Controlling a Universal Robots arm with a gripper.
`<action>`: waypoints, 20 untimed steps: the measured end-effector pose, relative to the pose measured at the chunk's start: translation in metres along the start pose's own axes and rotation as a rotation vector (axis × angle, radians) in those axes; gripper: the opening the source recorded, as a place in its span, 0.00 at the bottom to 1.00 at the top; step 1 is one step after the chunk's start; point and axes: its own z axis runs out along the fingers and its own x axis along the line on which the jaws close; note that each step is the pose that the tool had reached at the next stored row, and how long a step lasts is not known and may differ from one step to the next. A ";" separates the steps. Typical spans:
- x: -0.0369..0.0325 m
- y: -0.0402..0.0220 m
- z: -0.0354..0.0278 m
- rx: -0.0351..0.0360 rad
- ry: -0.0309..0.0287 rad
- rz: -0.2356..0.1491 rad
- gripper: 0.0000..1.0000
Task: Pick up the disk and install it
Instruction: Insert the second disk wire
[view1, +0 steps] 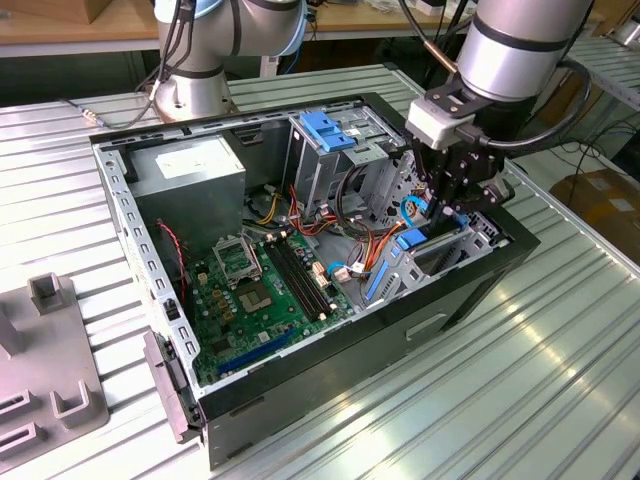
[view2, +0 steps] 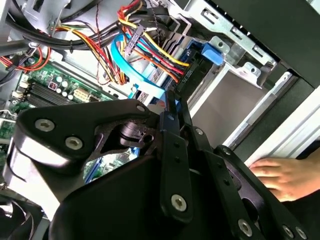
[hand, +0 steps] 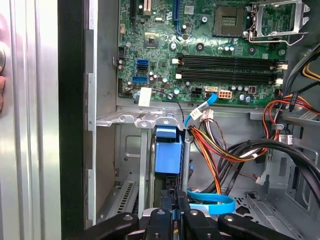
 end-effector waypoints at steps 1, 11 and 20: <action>0.0000 0.0000 -0.0001 0.0001 -0.0032 0.001 0.16; 0.0097 0.0006 0.0016 0.0034 -0.0817 0.024 0.16; 0.0184 -0.0006 0.0048 0.0044 -0.1059 0.039 0.16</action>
